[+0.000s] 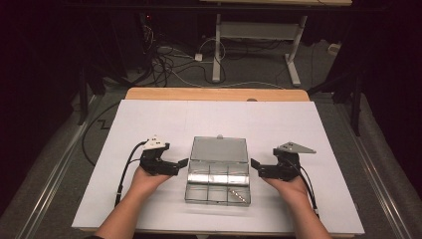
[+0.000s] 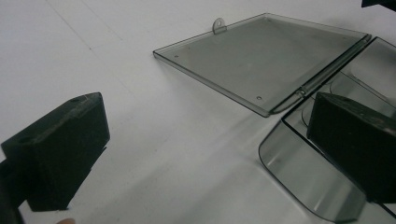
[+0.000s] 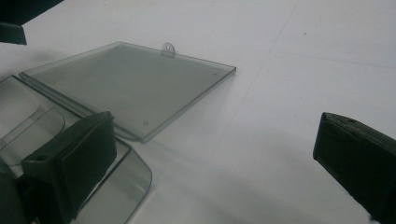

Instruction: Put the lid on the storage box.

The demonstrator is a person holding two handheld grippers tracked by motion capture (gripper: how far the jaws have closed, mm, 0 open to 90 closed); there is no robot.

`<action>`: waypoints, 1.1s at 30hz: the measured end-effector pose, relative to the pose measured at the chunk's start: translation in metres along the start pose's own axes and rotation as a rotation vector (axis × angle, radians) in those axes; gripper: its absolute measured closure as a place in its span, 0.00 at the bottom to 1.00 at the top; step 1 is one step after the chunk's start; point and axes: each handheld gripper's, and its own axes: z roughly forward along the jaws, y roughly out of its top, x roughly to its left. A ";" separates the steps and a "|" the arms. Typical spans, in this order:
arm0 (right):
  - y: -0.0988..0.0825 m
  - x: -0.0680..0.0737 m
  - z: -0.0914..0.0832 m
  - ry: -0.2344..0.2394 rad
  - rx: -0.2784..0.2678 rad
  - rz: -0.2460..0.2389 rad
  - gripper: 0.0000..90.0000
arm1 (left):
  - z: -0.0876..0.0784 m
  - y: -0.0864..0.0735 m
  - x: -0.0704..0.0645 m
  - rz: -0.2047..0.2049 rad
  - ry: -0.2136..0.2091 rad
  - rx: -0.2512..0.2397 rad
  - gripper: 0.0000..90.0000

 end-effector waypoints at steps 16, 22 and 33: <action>0.020 0.009 0.040 0.023 0.036 0.019 0.02 | 0.033 0.030 0.007 -0.043 -0.029 0.019 0.00; 0.021 0.015 0.058 0.047 0.095 0.036 0.05 | 0.044 0.028 0.013 -0.082 -0.037 0.061 0.00; 0.020 0.016 0.065 0.063 0.150 0.081 0.14 | 0.052 0.023 0.007 -0.045 -0.044 0.106 0.00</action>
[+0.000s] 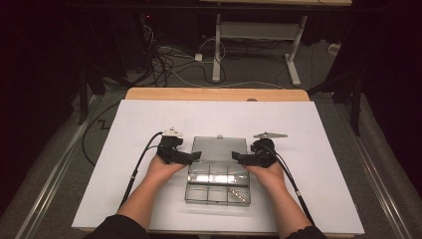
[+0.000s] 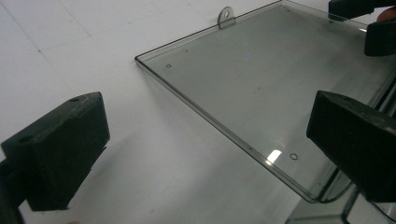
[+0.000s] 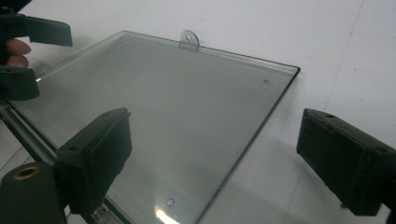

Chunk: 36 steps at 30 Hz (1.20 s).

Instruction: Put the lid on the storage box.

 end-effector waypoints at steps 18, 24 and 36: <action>-0.002 -0.001 0.001 0.110 0.053 0.101 0.22 | 0.000 -0.003 0.002 -0.026 -0.018 -0.003 0.00; -0.001 -0.001 0.000 0.123 0.054 0.100 0.24 | 0.000 -0.002 0.002 -0.026 -0.019 -0.003 0.00; 0.001 0.001 -0.003 0.096 0.030 0.059 0.30 | -0.003 -0.001 0.002 -0.025 -0.019 -0.009 0.00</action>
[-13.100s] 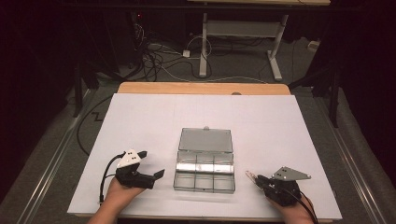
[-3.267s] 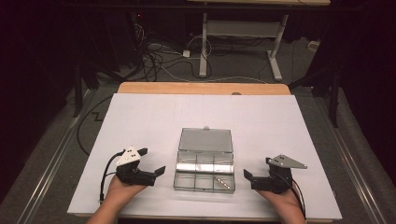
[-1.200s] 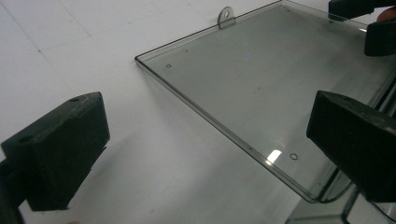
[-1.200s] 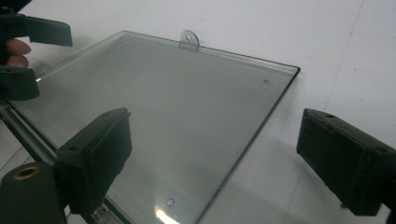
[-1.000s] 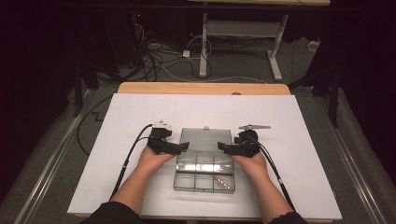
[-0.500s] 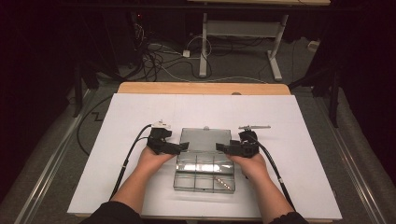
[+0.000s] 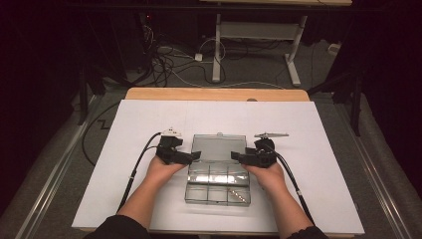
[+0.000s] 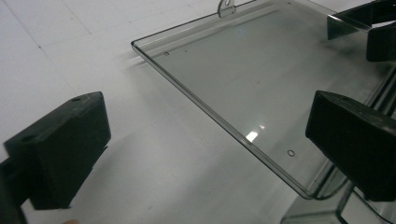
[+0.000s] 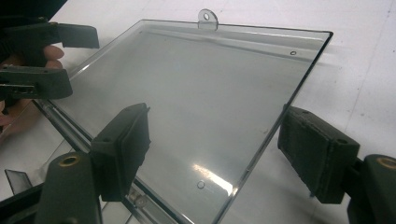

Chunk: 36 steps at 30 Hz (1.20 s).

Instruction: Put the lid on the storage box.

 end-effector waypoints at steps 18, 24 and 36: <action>0.002 0.009 -0.007 -0.049 -0.075 -0.127 0.40 | -0.005 0.004 -0.003 -0.024 -0.055 -0.038 0.17; 0.002 0.012 -0.009 -0.065 -0.097 -0.147 0.44 | -0.006 0.004 -0.004 -0.023 -0.084 -0.046 0.29; 0.002 0.017 -0.016 -0.095 -0.129 -0.191 0.52 | -0.010 0.005 -0.015 0.028 -0.094 -0.076 0.47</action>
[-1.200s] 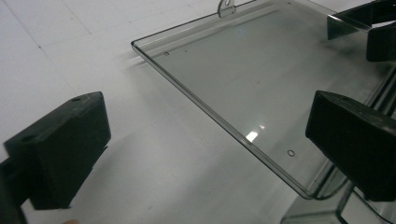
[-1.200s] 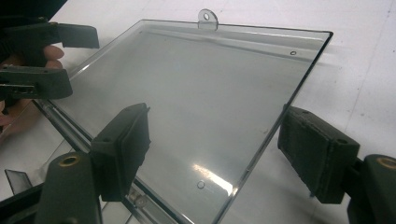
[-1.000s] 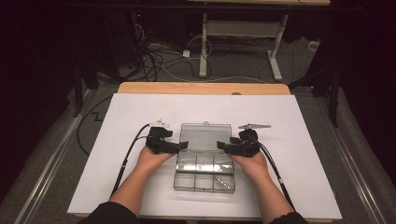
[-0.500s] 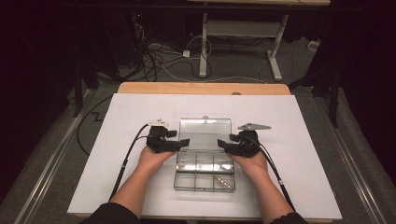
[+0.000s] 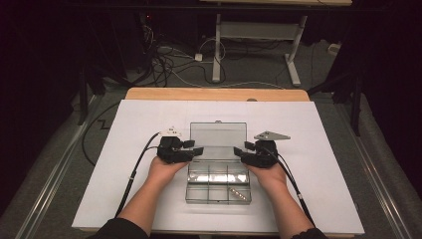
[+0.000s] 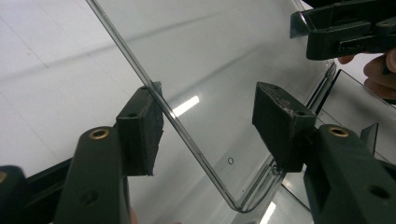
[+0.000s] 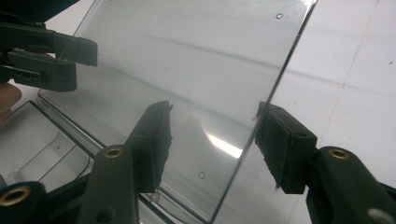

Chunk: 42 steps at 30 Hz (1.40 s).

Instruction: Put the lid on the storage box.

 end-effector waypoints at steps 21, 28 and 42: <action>-0.002 -0.002 -0.027 -0.016 -0.051 -0.082 0.81 | -0.019 -0.006 -0.008 0.063 0.004 -0.077 0.70; -0.015 -0.003 -0.043 -0.002 -0.078 -0.120 0.92 | -0.026 -0.011 -0.010 0.105 -0.001 -0.111 0.77; -0.043 0.013 -0.059 -0.001 -0.078 -0.155 1.00 | -0.037 -0.015 -0.022 0.160 0.014 -0.119 0.83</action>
